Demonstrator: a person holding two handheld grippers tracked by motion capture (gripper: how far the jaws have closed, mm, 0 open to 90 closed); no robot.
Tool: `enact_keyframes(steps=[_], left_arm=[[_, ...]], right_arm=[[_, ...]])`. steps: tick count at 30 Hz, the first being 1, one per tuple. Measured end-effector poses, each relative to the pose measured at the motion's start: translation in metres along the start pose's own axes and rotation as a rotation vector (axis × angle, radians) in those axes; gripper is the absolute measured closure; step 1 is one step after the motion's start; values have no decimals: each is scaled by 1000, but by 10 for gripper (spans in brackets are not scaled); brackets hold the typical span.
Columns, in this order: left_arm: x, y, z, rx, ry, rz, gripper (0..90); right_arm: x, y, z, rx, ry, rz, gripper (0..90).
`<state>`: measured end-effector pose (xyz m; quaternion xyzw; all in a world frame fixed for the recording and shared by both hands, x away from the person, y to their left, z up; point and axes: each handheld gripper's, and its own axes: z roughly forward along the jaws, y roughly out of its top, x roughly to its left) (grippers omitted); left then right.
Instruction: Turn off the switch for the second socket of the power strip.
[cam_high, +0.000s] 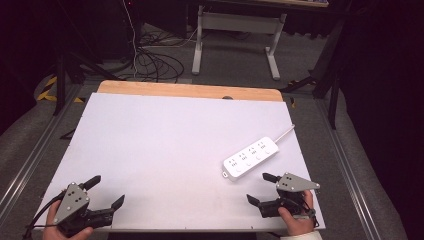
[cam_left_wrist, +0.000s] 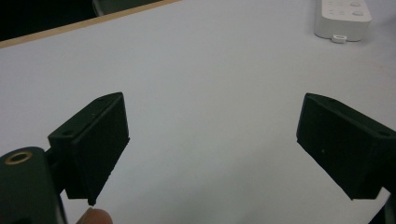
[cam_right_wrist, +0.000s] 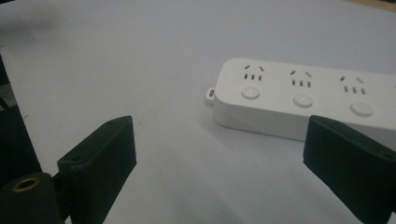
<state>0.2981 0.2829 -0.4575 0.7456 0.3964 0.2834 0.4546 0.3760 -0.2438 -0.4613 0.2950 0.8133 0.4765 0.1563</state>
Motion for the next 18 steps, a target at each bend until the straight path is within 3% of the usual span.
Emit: enact_keyframes(steps=[7,15,18], left_arm=[[0,0,0,3,-1,-2,101],[1,0,1,6,-2,2,99],[1,-1,1,5,2,2,94]], right_arm=[[-4,-14,4,16,47,53,98],[-2,-17,15,98,34,-28,104],[0,-15,15,70,37,-29,105]])
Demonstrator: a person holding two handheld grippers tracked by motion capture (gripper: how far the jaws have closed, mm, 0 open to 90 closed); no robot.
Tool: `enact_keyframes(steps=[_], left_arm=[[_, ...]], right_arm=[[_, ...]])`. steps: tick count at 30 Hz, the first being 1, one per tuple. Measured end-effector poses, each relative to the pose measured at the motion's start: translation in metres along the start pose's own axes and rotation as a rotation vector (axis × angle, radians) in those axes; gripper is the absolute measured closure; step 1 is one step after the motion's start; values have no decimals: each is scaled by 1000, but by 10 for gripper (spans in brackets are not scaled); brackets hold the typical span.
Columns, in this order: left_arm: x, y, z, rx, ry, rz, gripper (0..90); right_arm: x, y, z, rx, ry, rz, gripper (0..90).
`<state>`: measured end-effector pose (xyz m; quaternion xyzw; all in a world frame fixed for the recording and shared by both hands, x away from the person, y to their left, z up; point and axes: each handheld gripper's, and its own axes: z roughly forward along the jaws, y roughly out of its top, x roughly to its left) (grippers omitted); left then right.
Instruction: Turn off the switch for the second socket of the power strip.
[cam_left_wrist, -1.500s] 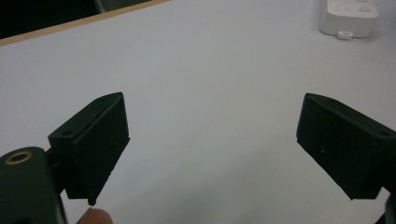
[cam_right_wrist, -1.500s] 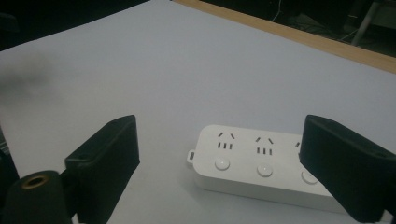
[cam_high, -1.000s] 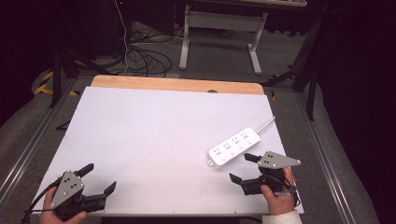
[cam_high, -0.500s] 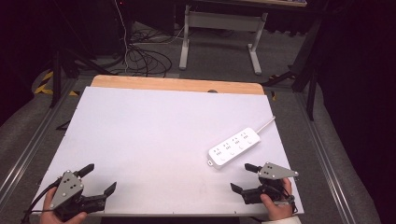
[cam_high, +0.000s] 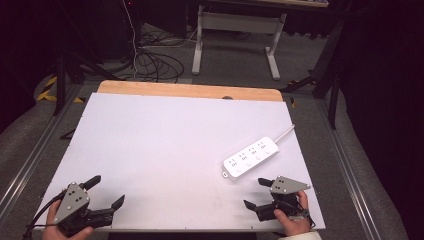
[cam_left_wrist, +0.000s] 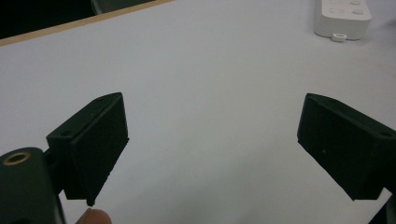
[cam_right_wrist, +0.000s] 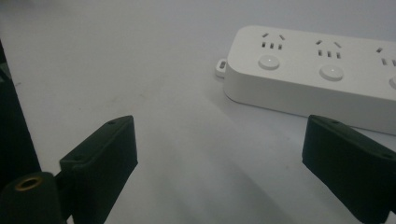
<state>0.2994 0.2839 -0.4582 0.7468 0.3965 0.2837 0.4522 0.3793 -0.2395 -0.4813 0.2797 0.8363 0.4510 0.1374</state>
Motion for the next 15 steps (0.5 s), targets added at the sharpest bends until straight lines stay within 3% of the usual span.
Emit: enact_keyframes(steps=[7,9,15], left_arm=[[2,0,0,-2,1,-9,89],[3,-1,0,2,-3,-30,90],[3,-1,1,1,3,-28,90]], right_arm=[[0,1,-2,-36,2,23,105],[-1,0,-2,-41,8,31,105],[0,0,-1,-22,-2,10,109]])
